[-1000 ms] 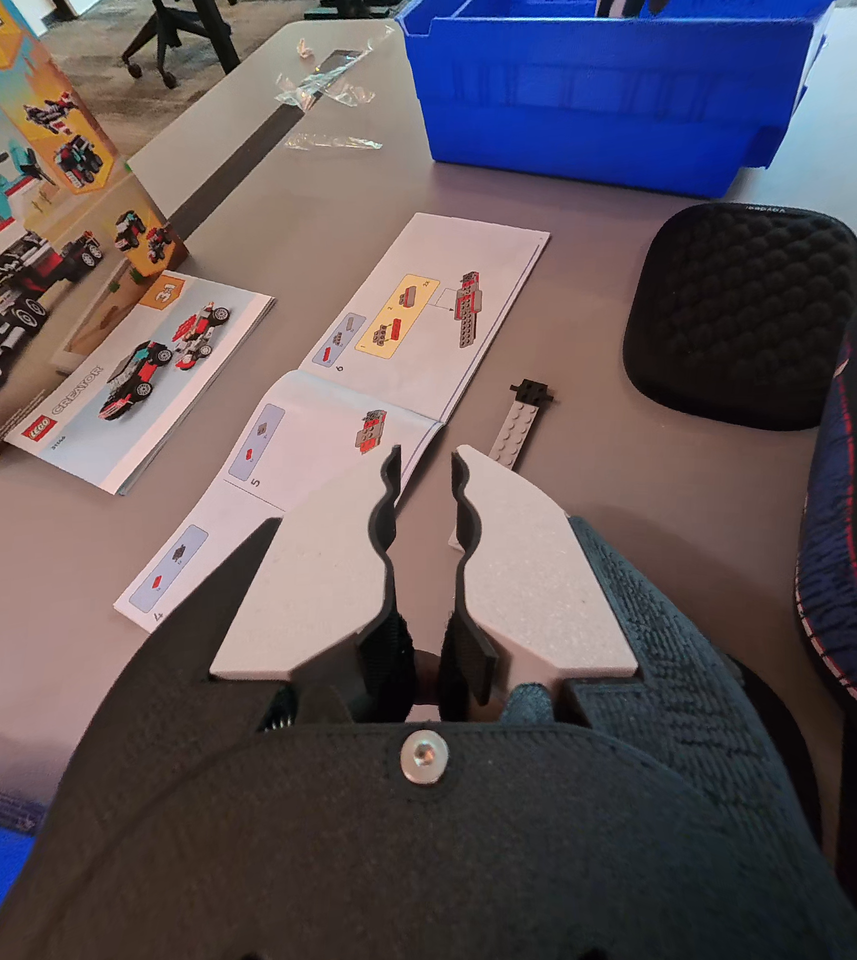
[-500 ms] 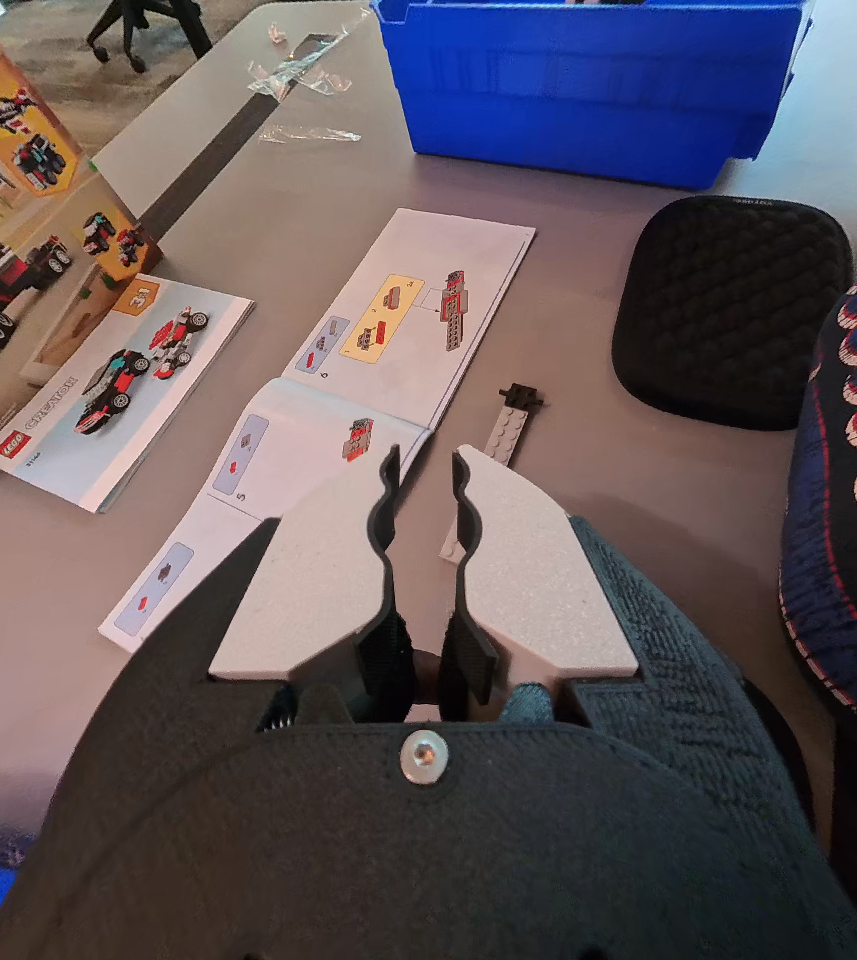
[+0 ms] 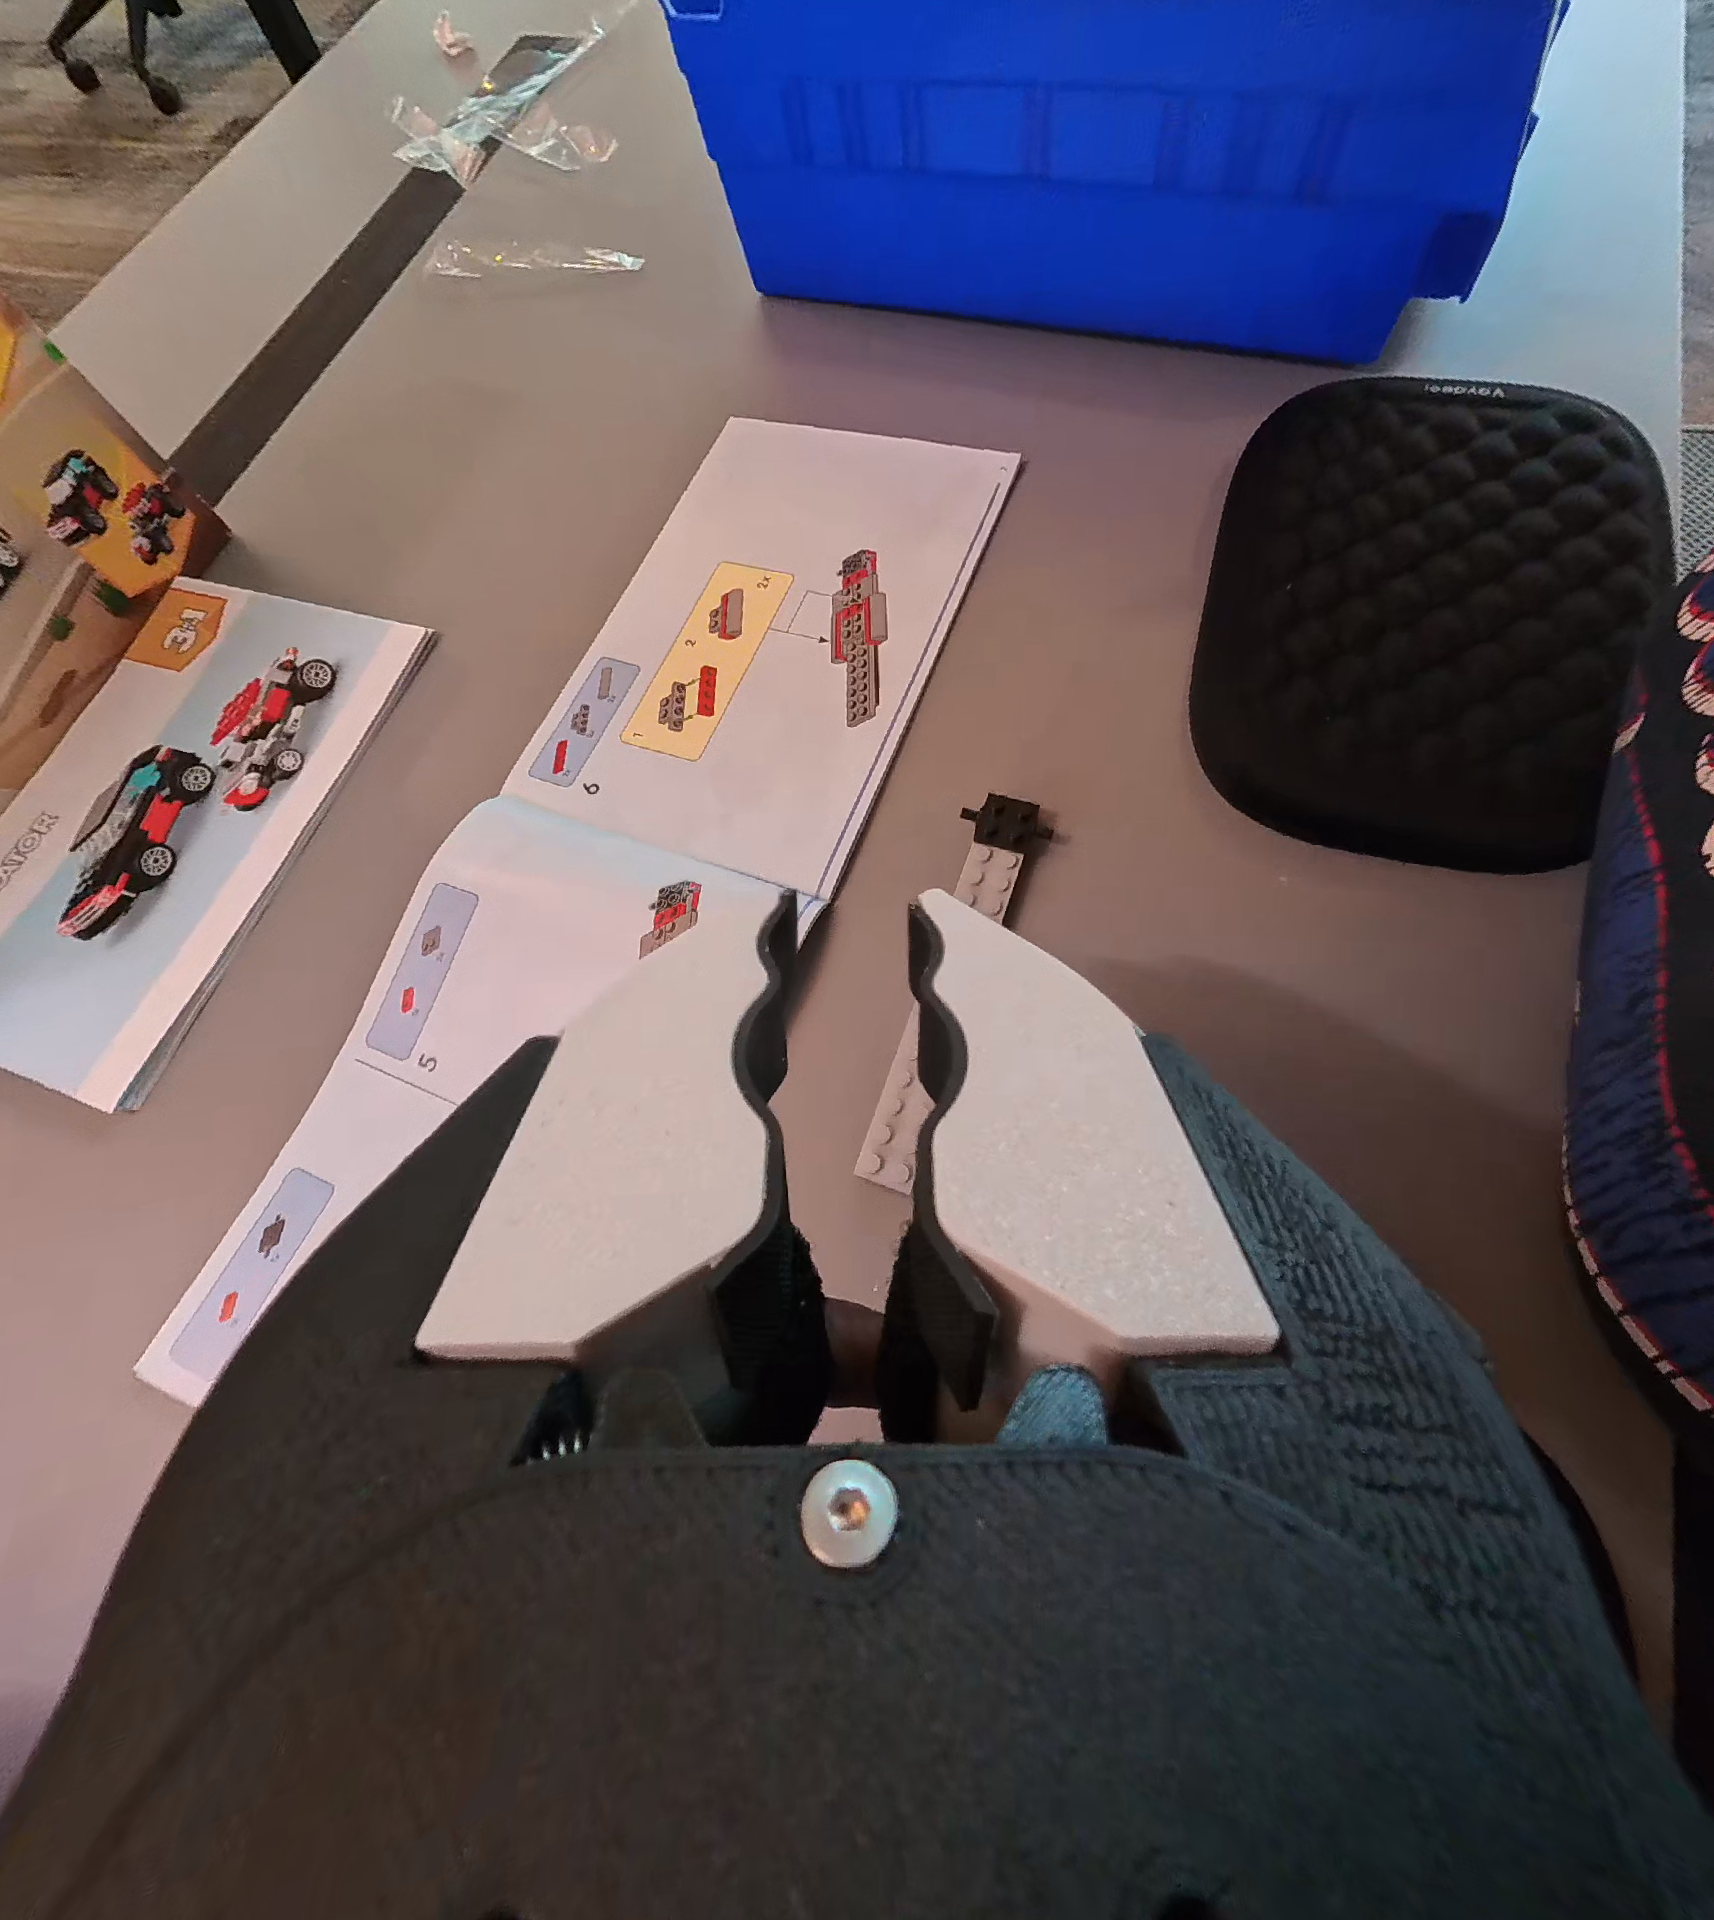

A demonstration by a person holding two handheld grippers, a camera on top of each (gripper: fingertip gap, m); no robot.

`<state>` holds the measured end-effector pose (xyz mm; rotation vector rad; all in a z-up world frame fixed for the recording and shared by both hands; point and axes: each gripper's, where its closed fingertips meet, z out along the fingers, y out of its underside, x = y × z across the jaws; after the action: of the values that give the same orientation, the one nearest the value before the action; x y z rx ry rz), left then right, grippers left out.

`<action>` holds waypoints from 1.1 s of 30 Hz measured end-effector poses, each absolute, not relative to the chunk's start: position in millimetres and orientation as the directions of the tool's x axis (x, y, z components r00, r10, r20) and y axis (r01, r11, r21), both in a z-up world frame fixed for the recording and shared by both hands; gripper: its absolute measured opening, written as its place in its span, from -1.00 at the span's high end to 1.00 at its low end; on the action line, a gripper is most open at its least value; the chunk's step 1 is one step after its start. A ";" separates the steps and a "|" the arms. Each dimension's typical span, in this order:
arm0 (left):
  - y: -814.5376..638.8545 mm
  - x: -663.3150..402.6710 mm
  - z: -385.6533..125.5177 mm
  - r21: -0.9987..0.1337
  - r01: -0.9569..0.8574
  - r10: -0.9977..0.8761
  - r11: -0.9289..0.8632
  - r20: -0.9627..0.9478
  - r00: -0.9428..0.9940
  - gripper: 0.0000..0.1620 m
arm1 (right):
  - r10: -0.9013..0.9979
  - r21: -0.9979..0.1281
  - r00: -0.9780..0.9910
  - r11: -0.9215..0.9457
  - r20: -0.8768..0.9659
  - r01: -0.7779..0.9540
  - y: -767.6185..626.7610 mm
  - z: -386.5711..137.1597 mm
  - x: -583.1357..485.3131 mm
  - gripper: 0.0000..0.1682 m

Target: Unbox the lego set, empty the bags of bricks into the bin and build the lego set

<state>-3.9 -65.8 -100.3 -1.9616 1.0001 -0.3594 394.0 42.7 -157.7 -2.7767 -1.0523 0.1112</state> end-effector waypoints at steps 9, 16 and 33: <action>-64.6 -1.6 -103.3 -0.803 -0.513 -0.763 -0.304 -0.117 0.636 0.74 | 0.637 -0.158 0.769 -0.765 -0.043 0.625 34.9 -184.9 393.4 0.12; -63.2 -2.5 -104.4 -0.796 -0.518 -0.760 -0.312 -0.118 0.639 0.74 | 0.707 -0.263 0.677 -0.706 -0.203 0.658 21.2 -165.2 358.5 0.29; -60.4 -1.2 -108.2 -0.789 -0.524 -0.766 -0.320 -0.109 0.633 0.74 | 0.697 -0.121 0.716 -0.713 -0.019 0.691 23.1 -182.2 406.5 0.25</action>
<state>-1.2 -60.4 -108.2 -2.0035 1.0102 -0.3606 406.5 23.1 -182.2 -2.8123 -1.1407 0.0960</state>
